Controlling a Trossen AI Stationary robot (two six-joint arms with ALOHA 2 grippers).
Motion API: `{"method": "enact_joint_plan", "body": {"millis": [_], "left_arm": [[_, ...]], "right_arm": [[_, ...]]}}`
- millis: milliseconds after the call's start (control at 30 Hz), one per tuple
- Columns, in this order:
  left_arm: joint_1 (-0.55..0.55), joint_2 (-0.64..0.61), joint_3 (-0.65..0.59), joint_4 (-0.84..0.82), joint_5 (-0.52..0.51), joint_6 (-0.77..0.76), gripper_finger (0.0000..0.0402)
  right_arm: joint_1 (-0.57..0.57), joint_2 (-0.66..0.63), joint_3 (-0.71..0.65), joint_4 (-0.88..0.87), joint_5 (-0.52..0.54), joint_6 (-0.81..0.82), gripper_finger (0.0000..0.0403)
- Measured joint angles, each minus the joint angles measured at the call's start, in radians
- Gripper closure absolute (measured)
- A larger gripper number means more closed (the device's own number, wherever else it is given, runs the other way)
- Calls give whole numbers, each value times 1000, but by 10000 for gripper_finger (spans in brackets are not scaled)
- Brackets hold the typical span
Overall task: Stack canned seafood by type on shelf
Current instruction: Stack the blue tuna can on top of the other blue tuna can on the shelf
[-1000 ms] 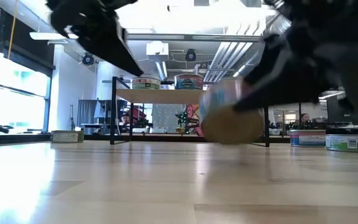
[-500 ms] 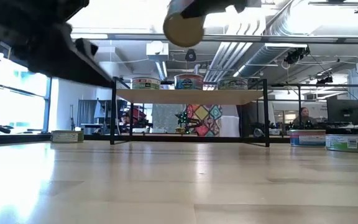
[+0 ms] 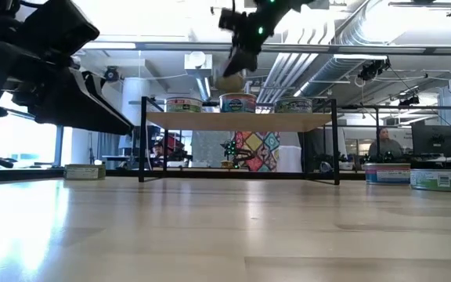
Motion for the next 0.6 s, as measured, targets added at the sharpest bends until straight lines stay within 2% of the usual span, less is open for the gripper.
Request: {"method": "enact_joint_plan", "body": {"millis": [100,267,367,600], "left_arm": [[0,0,-9,19,0,6,333],[0,1,-26,47,-2,5,333],[0,1,-34,62,-2,6,333],[0,1,-33,65,-2,6,333]], "right_arm": [[-56,36,40,-24,8,8,239],[-86,56,57,-95,-36,59,239],[-83,55,57,-138,-60,82,239],[-43,53,60,-186,-41,100,239]]}}
